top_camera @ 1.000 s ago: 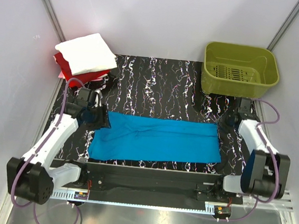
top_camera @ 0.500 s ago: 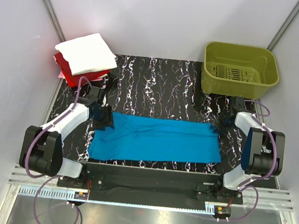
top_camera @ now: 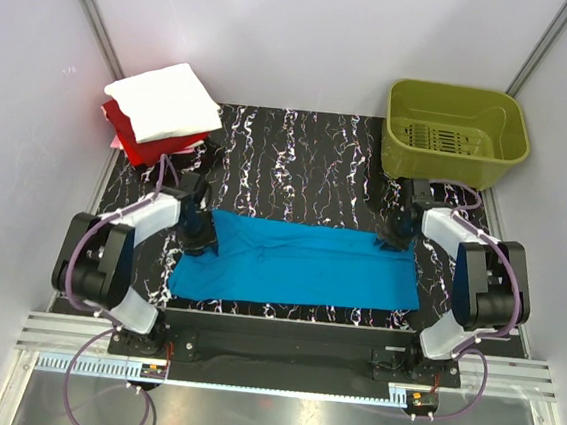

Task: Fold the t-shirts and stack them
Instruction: Fold the tshirt

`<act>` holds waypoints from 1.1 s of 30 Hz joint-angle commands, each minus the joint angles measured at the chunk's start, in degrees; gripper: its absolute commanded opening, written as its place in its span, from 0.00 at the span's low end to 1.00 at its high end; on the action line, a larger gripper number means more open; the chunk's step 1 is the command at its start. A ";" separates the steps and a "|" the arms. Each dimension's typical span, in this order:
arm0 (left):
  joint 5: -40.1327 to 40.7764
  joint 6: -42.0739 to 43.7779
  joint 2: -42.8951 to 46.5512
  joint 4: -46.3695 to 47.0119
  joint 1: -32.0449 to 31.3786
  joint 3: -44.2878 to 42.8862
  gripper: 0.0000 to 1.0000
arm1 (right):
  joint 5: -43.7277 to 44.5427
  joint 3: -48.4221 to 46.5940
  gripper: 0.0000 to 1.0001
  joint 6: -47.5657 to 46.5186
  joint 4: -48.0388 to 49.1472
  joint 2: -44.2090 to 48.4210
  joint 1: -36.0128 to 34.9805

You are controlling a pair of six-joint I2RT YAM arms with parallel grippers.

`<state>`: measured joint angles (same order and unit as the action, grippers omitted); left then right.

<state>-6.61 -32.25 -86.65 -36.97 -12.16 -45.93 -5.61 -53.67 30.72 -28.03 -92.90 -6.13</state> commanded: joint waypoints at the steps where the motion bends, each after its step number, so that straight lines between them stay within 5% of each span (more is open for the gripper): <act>1: 3.09 -0.71 -7.55 5.42 -0.49 -2.92 0.43 | -0.89 3.73 0.31 3.20 -1.59 1.58 -2.65; 6: 4.06 0.08 -15.90 2.44 -0.58 -14.42 0.43 | -5.20 9.89 0.31 7.32 -2.38 6.66 -8.19; 13: 3.36 2.19 -37.92 -8.02 -2.51 -48.50 0.40 | -9.07 17.98 0.33 20.32 -5.01 19.50 -26.54; 16: -1.26 5.69 -50.83 -13.90 -4.88 -72.65 0.41 | -10.21 15.46 0.35 27.27 -7.82 23.99 -39.07; 17: -2.78 6.66 -54.46 -17.31 -5.67 -88.38 0.42 | -9.60 14.31 0.36 28.59 -10.26 25.04 -41.57; 20: -9.81 8.52 -63.29 -19.91 -8.75 -107.65 0.53 | -10.73 9.47 0.45 29.84 -13.62 28.30 -46.42; 25: -11.51 8.34 -42.16 -0.84 -11.48 -82.59 0.81 | -2.94 -3.86 0.60 21.85 -21.96 28.84 -46.60; 30: -3.33 10.36 -33.07 -14.07 -9.99 -82.92 0.89 | 11.48 -16.53 0.67 7.38 -23.12 15.88 -44.06; 33: 0.63 11.15 -22.37 -17.43 -8.24 -72.23 0.89 | 14.22 -26.72 0.66 0.16 -23.30 3.84 -41.61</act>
<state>-11.84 -23.05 -119.98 -49.12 -23.97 -123.44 0.60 -74.61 41.82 -49.93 -78.96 -50.00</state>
